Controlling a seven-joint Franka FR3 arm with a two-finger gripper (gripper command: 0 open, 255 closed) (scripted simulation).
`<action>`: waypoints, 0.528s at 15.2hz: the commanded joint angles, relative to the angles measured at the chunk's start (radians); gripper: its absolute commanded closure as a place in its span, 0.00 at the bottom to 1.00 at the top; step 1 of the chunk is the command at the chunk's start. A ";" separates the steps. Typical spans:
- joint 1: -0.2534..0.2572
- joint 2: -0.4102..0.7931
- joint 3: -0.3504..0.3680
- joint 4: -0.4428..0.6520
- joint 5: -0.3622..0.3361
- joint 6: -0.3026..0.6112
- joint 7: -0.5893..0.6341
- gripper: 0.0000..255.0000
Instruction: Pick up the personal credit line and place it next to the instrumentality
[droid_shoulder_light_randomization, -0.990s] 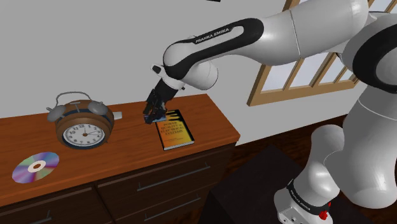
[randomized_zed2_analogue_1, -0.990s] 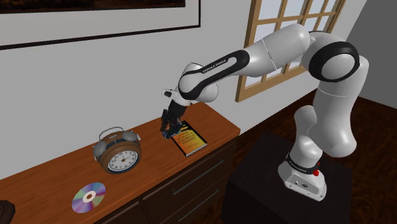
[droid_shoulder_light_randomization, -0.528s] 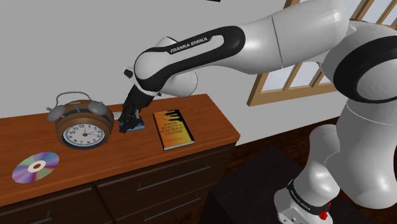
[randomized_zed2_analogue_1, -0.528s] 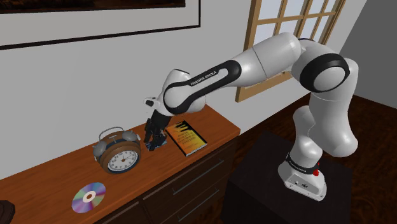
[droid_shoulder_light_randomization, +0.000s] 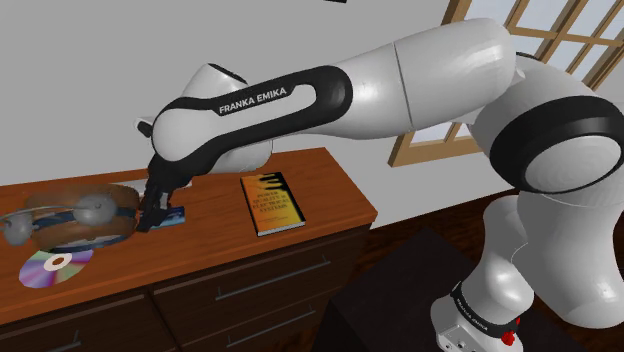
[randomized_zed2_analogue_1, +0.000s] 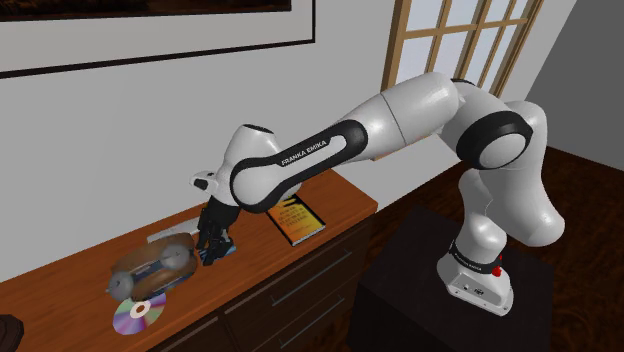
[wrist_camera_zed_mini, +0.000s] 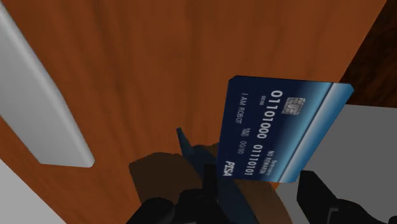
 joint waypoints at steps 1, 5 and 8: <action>0.002 0.024 0.007 0.011 0.008 0.015 0.000 1.00; -0.007 0.049 0.023 0.000 0.037 0.048 -0.033 1.00; -0.015 0.069 0.037 -0.006 0.059 0.072 -0.058 1.00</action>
